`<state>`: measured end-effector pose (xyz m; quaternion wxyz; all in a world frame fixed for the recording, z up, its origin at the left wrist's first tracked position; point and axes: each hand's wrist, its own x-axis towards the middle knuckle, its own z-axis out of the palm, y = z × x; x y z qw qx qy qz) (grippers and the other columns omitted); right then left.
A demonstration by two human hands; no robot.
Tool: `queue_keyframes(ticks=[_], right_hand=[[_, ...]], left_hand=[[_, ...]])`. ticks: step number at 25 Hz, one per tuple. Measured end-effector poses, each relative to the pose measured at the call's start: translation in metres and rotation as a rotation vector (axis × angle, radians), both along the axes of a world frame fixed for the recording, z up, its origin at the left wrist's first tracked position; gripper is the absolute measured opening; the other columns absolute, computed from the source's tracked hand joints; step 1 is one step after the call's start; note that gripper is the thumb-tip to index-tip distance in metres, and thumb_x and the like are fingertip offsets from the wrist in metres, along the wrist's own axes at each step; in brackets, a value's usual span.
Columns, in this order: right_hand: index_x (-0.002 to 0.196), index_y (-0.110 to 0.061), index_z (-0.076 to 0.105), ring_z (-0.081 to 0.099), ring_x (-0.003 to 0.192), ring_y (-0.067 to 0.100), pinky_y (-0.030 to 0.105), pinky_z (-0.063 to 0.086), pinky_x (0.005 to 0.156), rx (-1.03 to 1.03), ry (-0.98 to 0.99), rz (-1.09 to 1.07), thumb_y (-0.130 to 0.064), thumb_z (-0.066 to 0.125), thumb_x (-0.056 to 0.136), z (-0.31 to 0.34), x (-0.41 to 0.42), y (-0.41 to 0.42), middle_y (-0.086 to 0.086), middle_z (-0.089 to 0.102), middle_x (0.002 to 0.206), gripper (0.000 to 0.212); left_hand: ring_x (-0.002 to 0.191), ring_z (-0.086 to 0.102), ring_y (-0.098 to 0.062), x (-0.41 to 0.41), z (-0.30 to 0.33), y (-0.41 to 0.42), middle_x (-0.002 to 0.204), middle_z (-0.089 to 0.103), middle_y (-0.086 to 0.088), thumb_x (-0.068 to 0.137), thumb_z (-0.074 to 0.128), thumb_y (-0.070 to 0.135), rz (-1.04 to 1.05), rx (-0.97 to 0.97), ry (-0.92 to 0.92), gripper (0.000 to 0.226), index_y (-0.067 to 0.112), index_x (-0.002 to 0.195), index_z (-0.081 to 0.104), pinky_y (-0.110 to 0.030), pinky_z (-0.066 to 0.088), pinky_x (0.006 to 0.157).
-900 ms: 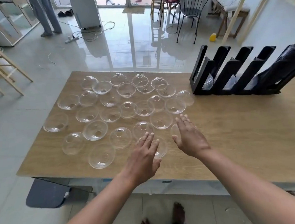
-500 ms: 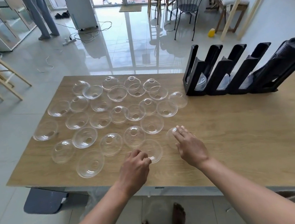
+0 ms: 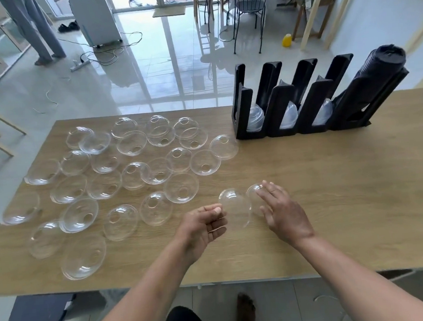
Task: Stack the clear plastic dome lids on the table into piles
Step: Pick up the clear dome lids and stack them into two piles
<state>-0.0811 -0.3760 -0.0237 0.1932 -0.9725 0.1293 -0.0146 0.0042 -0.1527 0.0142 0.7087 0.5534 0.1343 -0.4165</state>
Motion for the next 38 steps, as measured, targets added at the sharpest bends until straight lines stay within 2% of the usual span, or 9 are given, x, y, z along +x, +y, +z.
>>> queue_keyframes(ticks=[3,6,11,14,21,25,31,34,38], right_hand=[[0.141,-0.024,0.054,0.037,0.143,0.021,0.038,0.051,0.1,0.027,-0.002,-0.006,-0.017,0.064,0.094,-0.003,-0.003,-0.012,-0.001,0.043,0.155,0.048],[0.142,-0.024,0.052,0.035,0.145,0.021,0.039,0.048,0.106,0.049,-0.012,0.001,-0.019,0.064,0.094,-0.007,-0.003,-0.016,-0.001,0.042,0.156,0.049],[0.148,-0.028,0.043,0.026,0.15,0.021,0.033,0.032,0.116,0.061,0.005,0.003,-0.025,0.062,0.096,-0.016,-0.001,-0.015,-0.001,0.032,0.161,0.055],[0.15,-0.029,0.04,0.025,0.15,0.019,0.033,0.031,0.116,0.037,0.029,0.013,-0.028,0.061,0.097,-0.014,0.002,-0.018,-0.003,0.029,0.163,0.057],[0.147,-0.024,0.045,0.027,0.149,0.022,0.034,0.026,0.12,-0.025,0.051,0.038,-0.031,0.067,0.092,0.006,0.013,-0.007,0.002,0.036,0.159,0.06],[0.126,-0.017,0.063,0.053,0.121,0.027,0.044,0.051,0.098,-0.085,-0.23,0.192,-0.018,0.073,0.084,0.028,0.076,0.024,0.005,0.063,0.129,0.043],[0.111,-0.021,0.065,0.054,0.093,0.025,0.043,0.049,0.085,-0.283,0.038,0.285,-0.014,0.054,0.093,0.026,0.156,0.052,0.005,0.057,0.099,0.022],[0.097,-0.019,0.071,0.053,0.084,0.022,0.039,0.049,0.077,-0.245,-0.016,0.303,-0.021,0.053,0.098,0.026,0.148,0.043,0.002,0.057,0.089,0.018],[0.085,-0.028,0.073,0.056,0.077,0.01,0.03,0.051,0.069,0.274,-0.079,0.049,-0.03,0.069,0.089,0.042,0.118,0.02,-0.008,0.062,0.088,0.006]], left_hand=[[0.078,0.069,-0.02,-0.004,-0.02,0.0,0.091,0.073,-0.008,0.091,0.064,0.009,0.124,0.042,0.211,0.011,0.007,0.101,0.069,-0.034,0.055,0.078],[0.073,0.07,-0.018,-0.009,-0.034,0.008,0.085,0.074,-0.006,0.092,0.065,0.012,0.234,0.258,0.054,0.011,0.006,0.101,0.069,-0.03,0.057,0.067],[0.106,0.057,-0.002,-0.011,-0.037,0.009,0.121,0.061,0.016,0.084,0.065,0.05,-0.159,0.812,-1.071,0.046,0.033,0.125,0.057,-0.021,0.049,0.083],[0.134,0.038,-0.016,-0.008,-0.048,-0.013,0.148,0.042,0.006,0.081,0.067,0.059,-0.592,0.962,-1.377,0.08,0.028,0.147,0.037,-0.034,0.039,0.107],[0.131,0.042,-0.018,0.002,-0.051,0.012,0.144,0.048,0.001,0.089,0.062,0.048,-0.352,0.915,-1.513,0.06,0.023,0.142,0.046,-0.032,0.042,0.106],[0.111,0.055,-0.025,0.034,-0.044,0.043,0.126,0.062,-0.002,0.081,0.07,0.02,-0.249,1.13,-1.595,0.041,0.016,0.122,0.063,-0.041,0.047,0.092],[0.086,0.054,-0.025,0.053,-0.034,0.048,0.085,0.066,0.003,0.078,0.076,0.015,-0.422,1.227,-1.642,0.007,0.017,0.078,0.069,-0.039,0.047,0.073],[0.086,0.054,-0.019,0.046,-0.023,0.051,0.085,0.066,0.009,0.084,0.076,0.02,-0.247,1.029,-1.507,0.004,0.021,0.085,0.073,-0.034,0.049,0.073],[0.079,0.066,-0.005,0.04,-0.007,0.046,0.083,0.072,0.013,0.088,0.075,0.023,0.088,0.595,-0.994,0.006,0.029,0.089,0.077,-0.018,0.052,0.066]])
